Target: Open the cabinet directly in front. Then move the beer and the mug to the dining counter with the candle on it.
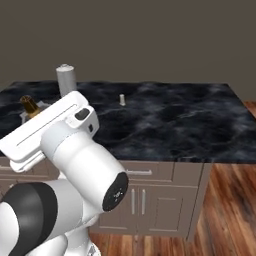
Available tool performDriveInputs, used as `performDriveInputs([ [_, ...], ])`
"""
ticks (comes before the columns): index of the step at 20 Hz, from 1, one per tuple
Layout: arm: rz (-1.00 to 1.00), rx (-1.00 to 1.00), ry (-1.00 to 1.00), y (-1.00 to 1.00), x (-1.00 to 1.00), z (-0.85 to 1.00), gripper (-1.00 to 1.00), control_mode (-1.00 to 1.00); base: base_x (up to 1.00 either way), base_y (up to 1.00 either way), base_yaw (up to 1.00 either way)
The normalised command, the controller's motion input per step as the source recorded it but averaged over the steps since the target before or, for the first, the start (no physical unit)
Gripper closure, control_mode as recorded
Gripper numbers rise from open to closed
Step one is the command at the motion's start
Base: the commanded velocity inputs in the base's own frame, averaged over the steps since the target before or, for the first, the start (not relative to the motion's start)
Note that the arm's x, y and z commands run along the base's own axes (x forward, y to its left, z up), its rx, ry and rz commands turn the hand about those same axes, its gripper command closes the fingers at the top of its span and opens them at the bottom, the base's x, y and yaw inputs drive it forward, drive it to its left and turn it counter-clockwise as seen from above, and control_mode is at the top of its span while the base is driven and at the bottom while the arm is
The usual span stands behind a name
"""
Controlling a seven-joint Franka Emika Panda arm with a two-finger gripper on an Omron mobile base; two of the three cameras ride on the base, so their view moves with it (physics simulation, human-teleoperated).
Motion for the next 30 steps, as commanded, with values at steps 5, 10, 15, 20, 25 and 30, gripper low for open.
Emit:
performDriveInputs([
  [5,0.0,0.0,0.0,0.0,0.0,0.0,1.0,1.0,0.42,-0.08,0.17],
  [10,0.0,0.0,0.0,0.0,0.0,0.0,1.0,1.0,0.56,-0.13,0.16],
  [15,0.0,0.0,0.0,0.0,0.0,0.0,1.0,1.0,0.61,0.0,0.11],
  [20,0.0,0.0,0.0,0.0,0.0,0.0,1.0,1.0,0.63,0.0,0.07],
  [25,0.0,0.0,0.0,0.0,0.0,0.0,1.0,1.0,0.67,0.0,0.02],
  [30,0.0,0.0,0.0,0.0,0.0,0.0,1.0,1.0,0.65,0.0,0.0],
])
